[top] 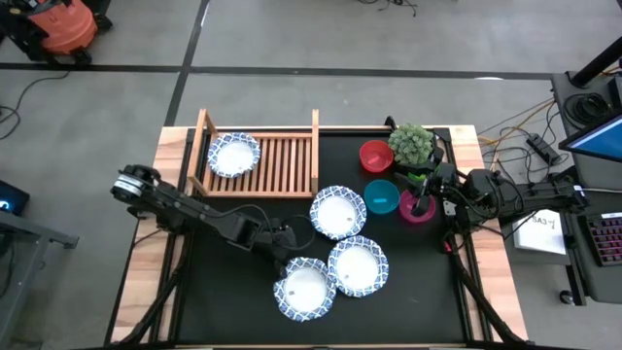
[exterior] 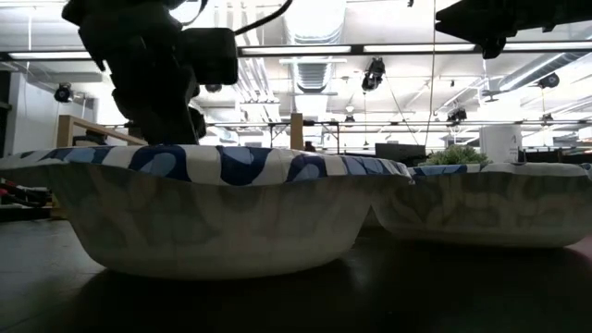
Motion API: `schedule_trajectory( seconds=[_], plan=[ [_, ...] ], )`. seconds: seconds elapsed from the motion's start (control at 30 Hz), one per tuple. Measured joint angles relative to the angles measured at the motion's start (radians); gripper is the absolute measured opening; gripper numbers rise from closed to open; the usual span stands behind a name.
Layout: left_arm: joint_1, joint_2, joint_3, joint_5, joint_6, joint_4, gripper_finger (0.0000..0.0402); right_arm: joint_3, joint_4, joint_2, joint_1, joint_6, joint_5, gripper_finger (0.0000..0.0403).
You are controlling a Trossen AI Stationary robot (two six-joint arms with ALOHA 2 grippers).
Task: Place and stack plates onto a shelf
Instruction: Stack the bottom center white and blue plate on top of the white and blue plate
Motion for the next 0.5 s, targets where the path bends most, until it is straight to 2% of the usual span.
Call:
schedule_trajectory(
  seconds=[0.5],
  plan=[
    [0.0, 0.009, -0.008, 0.015, -0.053, 0.032, 0.0147, 0.0, 0.0, 0.0, 0.0, 0.002, 0.0, 0.0125]
  ],
)
